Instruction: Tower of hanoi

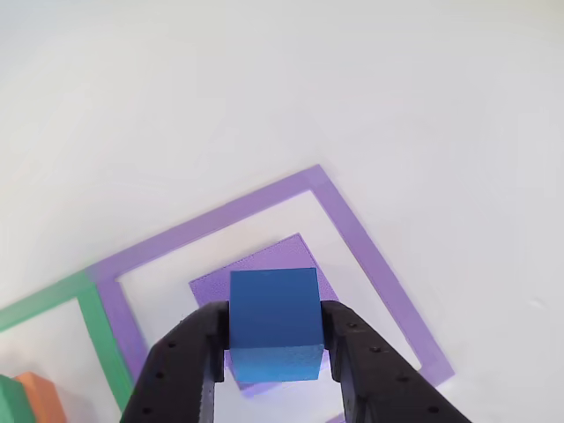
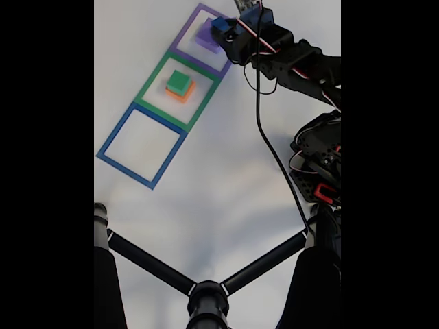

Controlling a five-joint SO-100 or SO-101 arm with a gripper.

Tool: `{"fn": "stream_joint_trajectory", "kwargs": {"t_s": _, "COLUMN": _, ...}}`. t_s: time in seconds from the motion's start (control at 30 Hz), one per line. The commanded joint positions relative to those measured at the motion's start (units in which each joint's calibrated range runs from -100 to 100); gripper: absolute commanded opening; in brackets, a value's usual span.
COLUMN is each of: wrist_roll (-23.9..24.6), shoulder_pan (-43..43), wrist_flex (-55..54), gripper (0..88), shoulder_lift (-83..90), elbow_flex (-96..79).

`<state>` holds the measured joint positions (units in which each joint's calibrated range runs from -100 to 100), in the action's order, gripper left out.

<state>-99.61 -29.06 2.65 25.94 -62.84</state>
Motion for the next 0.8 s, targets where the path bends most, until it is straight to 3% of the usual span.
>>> {"fn": "stream_joint_trajectory", "kwargs": {"t_s": 0.0, "wrist_roll": -0.39, "shoulder_pan": 1.65, "wrist_flex": 26.37, "gripper": 4.9, "shoulder_lift": 14.28, "elbow_flex": 10.09}}
{"fn": "stream_joint_trajectory", "kwargs": {"t_s": 0.23, "wrist_roll": -0.39, "shoulder_pan": 6.07, "wrist_flex": 64.0, "gripper": 4.9, "shoulder_lift": 19.41, "elbow_flex": 36.26}}
{"fn": "stream_joint_trajectory", "kwargs": {"t_s": 0.43, "wrist_roll": -0.39, "shoulder_pan": 10.95, "wrist_flex": 85.94, "gripper": 5.1, "shoulder_lift": 19.33, "elbow_flex": 56.34}}
{"fn": "stream_joint_trajectory", "kwargs": {"t_s": 0.6, "wrist_roll": -0.39, "shoulder_pan": 15.68, "wrist_flex": 94.6, "gripper": 5.2, "shoulder_lift": 20.21, "elbow_flex": 63.79}}
{"fn": "stream_joint_trajectory", "kwargs": {"t_s": 0.77, "wrist_roll": -0.39, "shoulder_pan": 18.95, "wrist_flex": 91.52, "gripper": 5.4, "shoulder_lift": 24.3, "elbow_flex": 56.07}}
